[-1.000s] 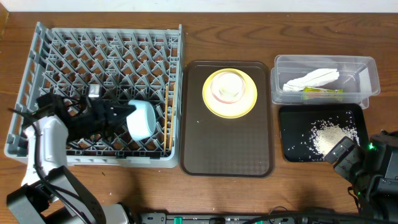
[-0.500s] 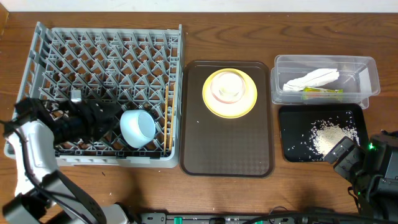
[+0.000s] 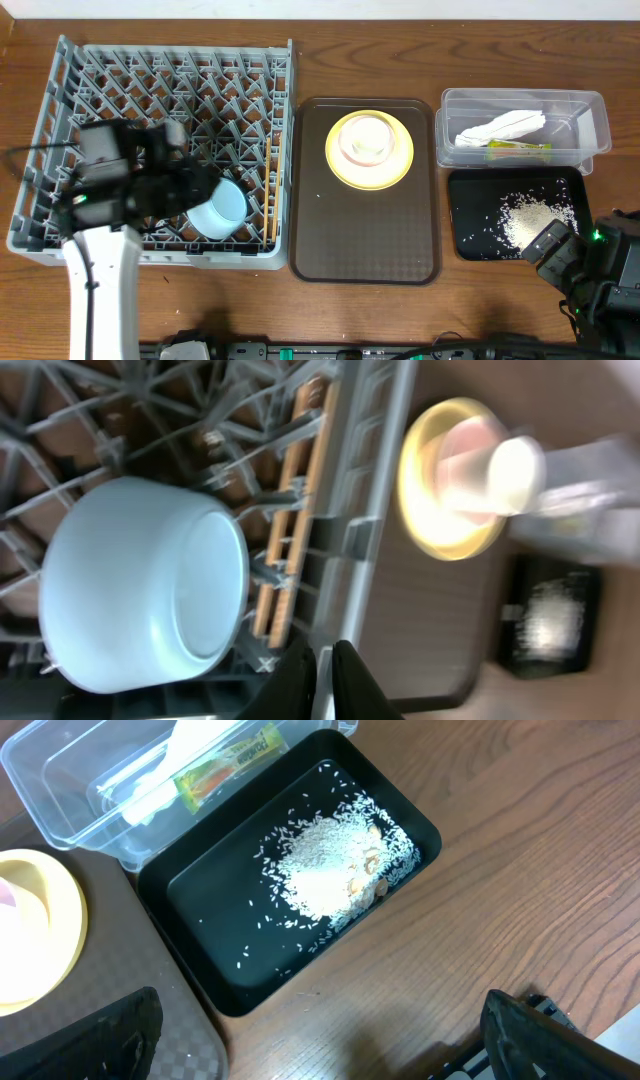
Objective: Sort waste into correct bins and load items into the dishwasher
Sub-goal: 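Lower the blue bowl into the rack slots and open the left gripper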
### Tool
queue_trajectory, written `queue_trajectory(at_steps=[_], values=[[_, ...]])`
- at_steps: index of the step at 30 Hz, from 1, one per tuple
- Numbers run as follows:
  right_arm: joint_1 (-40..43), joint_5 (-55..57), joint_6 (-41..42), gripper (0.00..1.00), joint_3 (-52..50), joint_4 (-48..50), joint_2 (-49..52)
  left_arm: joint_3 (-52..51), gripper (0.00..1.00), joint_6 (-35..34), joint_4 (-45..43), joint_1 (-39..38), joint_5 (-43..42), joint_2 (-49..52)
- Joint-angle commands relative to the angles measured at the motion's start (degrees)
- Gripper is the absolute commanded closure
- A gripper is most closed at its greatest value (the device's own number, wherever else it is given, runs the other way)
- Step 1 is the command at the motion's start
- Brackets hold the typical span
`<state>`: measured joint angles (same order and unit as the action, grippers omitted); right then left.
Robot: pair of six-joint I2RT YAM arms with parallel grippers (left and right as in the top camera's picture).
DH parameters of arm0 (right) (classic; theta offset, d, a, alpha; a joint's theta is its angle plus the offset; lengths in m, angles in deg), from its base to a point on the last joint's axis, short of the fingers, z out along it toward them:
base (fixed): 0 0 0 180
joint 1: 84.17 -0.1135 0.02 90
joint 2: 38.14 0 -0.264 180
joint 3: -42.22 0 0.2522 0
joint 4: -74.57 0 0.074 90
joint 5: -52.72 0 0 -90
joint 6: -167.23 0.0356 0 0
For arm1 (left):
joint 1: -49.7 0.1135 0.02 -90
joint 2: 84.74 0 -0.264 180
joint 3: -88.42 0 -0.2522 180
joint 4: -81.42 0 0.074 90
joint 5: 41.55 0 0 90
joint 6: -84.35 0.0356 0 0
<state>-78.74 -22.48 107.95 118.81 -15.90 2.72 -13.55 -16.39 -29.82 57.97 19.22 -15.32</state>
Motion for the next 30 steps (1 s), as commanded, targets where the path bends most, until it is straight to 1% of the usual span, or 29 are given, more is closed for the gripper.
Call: queue_trajectory(at_steps=[1, 4, 11, 13, 16, 19, 23, 24, 26, 27, 28, 30], values=[[0.6, 0.3, -0.6, 0.01, 0.2, 0.0, -0.1, -0.5, 0.89, -3.6, -0.6, -5.2, 16.1, 3.7], [0.6, 0.3, -0.6, 0.01, 0.2, 0.0, -0.1, -0.5, 0.88, -3.6, -1.1, -6.6, 16.3, 6.7], [0.6, 0.4, -0.6, 0.01, 0.2, 0.0, -0.1, -0.5, 0.87, -3.6, -1.0, -6.6, 17.1, 13.7], [0.6, 0.3, -0.6, 0.01, 0.2, 0.0, -0.1, -0.2, 0.87, -6.2, 1.0, -6.6, 19.9, 13.6], [0.6, 0.4, -0.6, 0.01, 0.2, 0.0, -0.1, 3.7, 0.87, -10.2, 7.1, -6.6, 27.2, 10.0], [0.6, 0.3, -0.6, 0.01, 0.2, 0.0, -0.1, 6.4, 0.87, -11.1, 8.8, -6.6, 29.4, 5.7], [0.6, 0.4, -0.6, 0.01, 0.2, 0.0, -0.1, 7.6, 0.86, -11.9, 8.3, -6.6, 29.9, -0.9], [0.6, 0.3, -0.6, 0.01, 0.2, 0.0, -0.1, 7.6, 0.84, -11.9, 8.2, -6.6, 29.9, -2.0], [0.6, 0.3, -0.6, 0.01, 0.2, 0.0, -0.1, 7.5, 0.73, -11.9, 8.2, -6.9, 29.2, -4.0], [0.6, 0.4, -0.6, 0.01, 0.2, 0.0, -0.1, 7.5, 0.69, -11.8, 8.2, -7.3, 27.1, -5.3], [0.6, 0.3, -0.6, 0.01, 0.2, 0.0, -0.1, 7.5, 0.68, -11.8, 8.2, -7.5, 26.2, -5.6], [0.6, 0.3, -0.6, 0.01, 0.2, 0.0, -0.1, 7.5, 0.59, -11.9, 8.2, -8.5, 22.6, -6.3]])
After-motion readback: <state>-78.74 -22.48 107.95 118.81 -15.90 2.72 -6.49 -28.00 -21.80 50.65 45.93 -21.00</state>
